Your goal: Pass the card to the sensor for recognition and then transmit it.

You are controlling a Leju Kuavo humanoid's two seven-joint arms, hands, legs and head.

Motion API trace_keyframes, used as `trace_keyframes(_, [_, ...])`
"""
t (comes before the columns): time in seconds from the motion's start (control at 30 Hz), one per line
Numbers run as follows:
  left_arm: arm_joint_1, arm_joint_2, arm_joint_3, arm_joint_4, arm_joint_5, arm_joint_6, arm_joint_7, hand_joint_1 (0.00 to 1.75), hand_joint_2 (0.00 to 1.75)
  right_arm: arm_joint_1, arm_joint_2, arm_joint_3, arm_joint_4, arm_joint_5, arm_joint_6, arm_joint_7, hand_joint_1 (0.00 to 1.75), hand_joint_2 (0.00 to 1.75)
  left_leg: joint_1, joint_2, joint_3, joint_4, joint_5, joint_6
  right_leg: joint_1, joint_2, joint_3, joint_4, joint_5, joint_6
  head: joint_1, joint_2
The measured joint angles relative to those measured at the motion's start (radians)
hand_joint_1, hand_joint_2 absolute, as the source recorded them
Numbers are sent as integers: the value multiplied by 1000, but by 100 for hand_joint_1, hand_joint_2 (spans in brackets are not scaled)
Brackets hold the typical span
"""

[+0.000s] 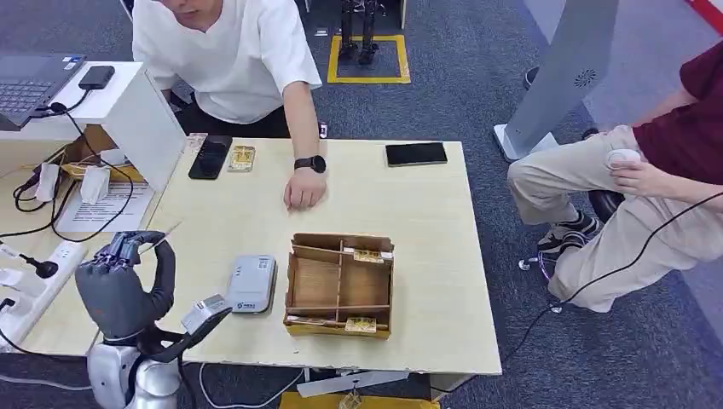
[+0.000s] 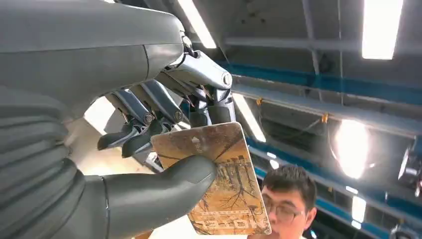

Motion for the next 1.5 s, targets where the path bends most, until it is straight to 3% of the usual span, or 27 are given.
trace_keyframes(0.13, [23,0,0,9,-47,0,7,175,175,1,0,0,1,-4,0,0,0,175,0,0,0,0,0,0,0,0,0,0,0,0,0,0])
trace_keyframes(0.43, [50,-1,0,40,-211,0,90,175,175,2,-1,0,3,-11,0,4,0,175,0,0,0,0,0,0,0,0,0,0,0,0,0,0])
trace_keyframes(0.97, [60,-2,0,103,-275,0,131,175,175,5,-2,0,4,-13,0,5,0,175,0,0,0,0,0,0,0,0,0,0,0,0,0,0])
trace_keyframes(1.17, [66,-1,0,134,-311,0,198,175,175,6,-2,0,4,-19,0,5,0,175,0,0,0,0,0,0,0,0,0,0,0,0,0,0])
trace_keyframes(1.33, [68,5,-18,174,-334,0,319,175,175,6,-2,0,4,-23,0,6,0,175,0,0,0,0,0,0,0,0,0,0,0,0,0,0])
trace_keyframes(1.5, [81,7,-41,204,-336,0,340,175,175,6,-2,0,4,-23,0,6,0,175,0,0,0,0,0,0,0,0,0,0,0,0,0,0])
